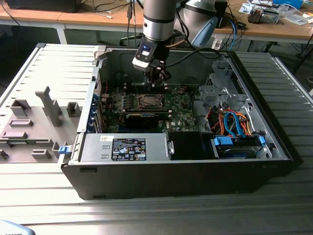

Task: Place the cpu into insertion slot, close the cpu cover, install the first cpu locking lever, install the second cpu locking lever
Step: 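Install the first cpu locking lever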

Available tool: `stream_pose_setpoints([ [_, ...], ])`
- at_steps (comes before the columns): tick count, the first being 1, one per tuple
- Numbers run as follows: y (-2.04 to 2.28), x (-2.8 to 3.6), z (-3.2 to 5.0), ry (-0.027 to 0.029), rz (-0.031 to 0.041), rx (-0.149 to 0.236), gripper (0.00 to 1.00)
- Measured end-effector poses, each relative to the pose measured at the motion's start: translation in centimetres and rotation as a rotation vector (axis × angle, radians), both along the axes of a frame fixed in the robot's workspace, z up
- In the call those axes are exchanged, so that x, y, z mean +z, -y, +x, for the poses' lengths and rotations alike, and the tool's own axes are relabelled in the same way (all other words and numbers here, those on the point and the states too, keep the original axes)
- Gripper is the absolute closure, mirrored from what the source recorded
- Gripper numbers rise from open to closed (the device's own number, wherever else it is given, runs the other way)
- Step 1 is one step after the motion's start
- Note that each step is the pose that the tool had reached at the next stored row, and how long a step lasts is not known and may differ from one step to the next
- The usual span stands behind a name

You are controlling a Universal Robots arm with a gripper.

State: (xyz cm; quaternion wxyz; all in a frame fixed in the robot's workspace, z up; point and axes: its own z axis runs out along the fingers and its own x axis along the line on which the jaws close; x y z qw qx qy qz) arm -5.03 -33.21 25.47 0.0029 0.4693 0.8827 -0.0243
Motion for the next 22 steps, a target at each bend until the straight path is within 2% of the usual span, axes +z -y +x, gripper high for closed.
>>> stream_pose_setpoints([
  [22,0.0,0.0,0.0,0.0,0.0,0.057,0.89],
])
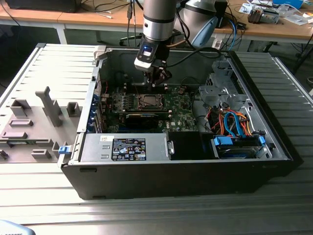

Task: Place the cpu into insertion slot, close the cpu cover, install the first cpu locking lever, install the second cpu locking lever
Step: 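Install the first cpu locking lever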

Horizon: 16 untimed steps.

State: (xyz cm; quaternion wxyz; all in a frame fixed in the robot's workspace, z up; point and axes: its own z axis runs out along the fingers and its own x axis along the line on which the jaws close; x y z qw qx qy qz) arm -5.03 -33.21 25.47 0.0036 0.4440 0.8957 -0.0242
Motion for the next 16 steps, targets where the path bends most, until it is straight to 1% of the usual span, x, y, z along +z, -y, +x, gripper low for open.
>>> stream_pose_setpoints([
  [16,0.0,0.0,0.0,0.0001,0.0,0.035,0.89],
])
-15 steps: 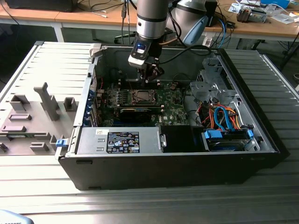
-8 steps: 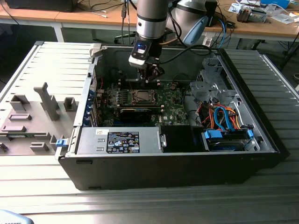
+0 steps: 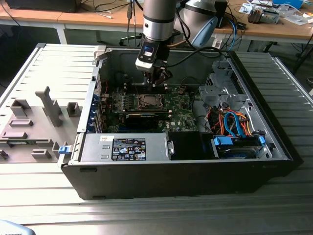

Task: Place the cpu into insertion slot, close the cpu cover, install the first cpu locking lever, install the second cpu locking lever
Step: 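Install the first cpu locking lever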

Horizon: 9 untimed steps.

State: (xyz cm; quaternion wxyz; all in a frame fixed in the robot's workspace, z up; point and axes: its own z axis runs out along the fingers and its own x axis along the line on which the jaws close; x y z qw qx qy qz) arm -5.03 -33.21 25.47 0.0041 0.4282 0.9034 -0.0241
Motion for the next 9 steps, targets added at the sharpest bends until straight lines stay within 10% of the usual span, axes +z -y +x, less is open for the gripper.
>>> stream_pose_setpoints([
  [9,0.0,0.0,0.0,-0.0001,0.0,0.019,0.89],
])
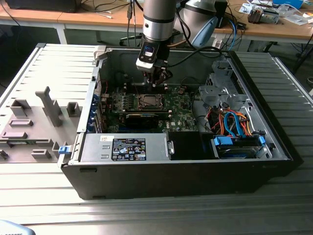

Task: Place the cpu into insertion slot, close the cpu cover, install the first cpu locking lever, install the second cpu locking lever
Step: 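Install the first cpu locking lever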

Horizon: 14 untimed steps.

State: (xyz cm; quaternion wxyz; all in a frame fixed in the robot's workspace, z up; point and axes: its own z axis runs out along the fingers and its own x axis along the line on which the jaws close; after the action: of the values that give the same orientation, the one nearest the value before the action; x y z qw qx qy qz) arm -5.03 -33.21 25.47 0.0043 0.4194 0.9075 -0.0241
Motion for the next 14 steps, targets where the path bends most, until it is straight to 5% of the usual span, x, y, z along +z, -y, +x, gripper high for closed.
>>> stream_pose_setpoints([
  [14,0.0,0.0,0.0,0.0,0.0,0.029,0.89],
])
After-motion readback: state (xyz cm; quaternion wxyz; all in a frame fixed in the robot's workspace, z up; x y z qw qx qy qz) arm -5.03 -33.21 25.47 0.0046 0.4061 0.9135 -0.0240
